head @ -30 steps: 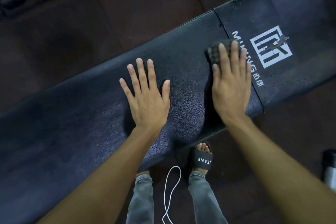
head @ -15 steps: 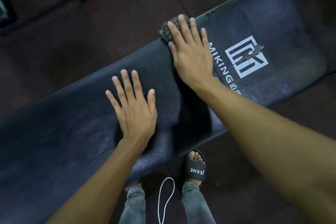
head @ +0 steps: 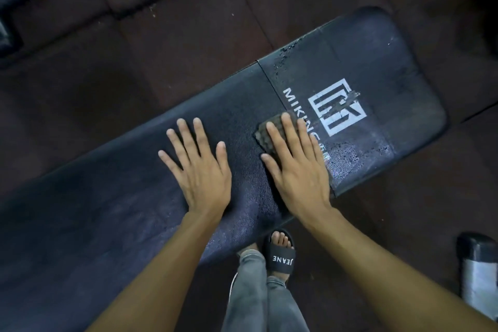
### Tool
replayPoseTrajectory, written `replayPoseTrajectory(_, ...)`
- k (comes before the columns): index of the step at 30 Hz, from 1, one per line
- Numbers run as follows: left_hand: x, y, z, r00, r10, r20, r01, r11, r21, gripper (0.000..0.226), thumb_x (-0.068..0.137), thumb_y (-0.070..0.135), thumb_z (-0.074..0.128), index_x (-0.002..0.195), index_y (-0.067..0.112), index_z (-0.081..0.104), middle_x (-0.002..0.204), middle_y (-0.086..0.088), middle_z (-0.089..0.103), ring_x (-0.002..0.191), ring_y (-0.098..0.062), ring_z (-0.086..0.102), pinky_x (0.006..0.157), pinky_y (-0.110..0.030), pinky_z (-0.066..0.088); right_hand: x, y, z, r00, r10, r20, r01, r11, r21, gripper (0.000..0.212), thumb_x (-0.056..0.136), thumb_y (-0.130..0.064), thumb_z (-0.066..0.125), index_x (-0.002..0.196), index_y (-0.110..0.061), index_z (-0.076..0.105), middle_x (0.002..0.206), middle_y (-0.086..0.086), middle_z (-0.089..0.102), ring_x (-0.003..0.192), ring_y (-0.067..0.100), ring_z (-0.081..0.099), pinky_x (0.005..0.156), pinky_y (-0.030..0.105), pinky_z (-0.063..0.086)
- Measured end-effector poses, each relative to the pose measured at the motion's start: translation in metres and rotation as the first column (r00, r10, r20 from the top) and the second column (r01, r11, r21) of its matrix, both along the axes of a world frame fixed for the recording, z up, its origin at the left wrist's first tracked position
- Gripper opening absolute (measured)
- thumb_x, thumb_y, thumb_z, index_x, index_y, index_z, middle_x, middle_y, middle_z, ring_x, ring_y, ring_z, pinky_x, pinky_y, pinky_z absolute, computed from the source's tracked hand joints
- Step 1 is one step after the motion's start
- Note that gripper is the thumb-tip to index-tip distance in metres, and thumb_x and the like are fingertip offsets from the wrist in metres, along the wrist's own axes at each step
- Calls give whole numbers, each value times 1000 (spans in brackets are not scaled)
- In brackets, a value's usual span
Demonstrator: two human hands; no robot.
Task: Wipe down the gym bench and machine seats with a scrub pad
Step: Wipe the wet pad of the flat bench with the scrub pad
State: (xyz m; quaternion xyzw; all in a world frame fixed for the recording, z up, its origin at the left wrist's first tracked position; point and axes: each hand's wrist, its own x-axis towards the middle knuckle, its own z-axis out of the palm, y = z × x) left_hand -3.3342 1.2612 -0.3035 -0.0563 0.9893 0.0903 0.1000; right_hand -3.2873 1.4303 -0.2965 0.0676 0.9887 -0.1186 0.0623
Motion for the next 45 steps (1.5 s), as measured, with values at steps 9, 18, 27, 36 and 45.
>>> replayPoseTrajectory(9,-2,-3,10,997,6,71,-10,998,60,67,98,52,13,157,20,5,165,-5,-4,151,-27,-10,120,-57,-2,-34,5,23,990,-118,-72,103,978,-183,48,101,-28,46,148,-26,40,154,9,37,117,30,42,99,51,45)
replayPoseTrajectory(18,-25,62,18,976,-219,8,218,974,65,64,100,48,25,156,19,17,164,-10,9,152,-28,4,121,-53,4,-106,62,21,994,41,-105,-50,996,-77,50,100,-30,46,149,-27,38,158,2,34,126,28,40,99,44,41)
replayPoseTrajectory(27,-27,97,13,986,-166,24,164,984,73,61,100,45,28,155,23,19,165,-4,8,152,-26,1,122,-51,4,-160,91,-6,983,176,-52,-177,984,-17,49,104,-46,30,152,-35,32,162,-2,26,150,23,24,121,49,15)
replayPoseTrajectory(36,-25,97,13,986,-166,29,163,983,87,60,102,43,32,156,24,15,165,-2,5,152,-24,-3,122,-52,5,-55,167,6,893,-450,22,450,892,-33,53,105,-45,28,156,-36,18,166,-3,8,153,21,8,122,53,11)
replayPoseTrajectory(45,-26,97,13,985,-172,33,170,984,58,60,101,45,28,156,23,14,165,-3,4,152,-23,-3,123,-50,3,-119,129,-2,999,33,2,-33,999,9,52,105,-43,26,156,-37,17,166,-2,10,153,23,9,121,52,7)
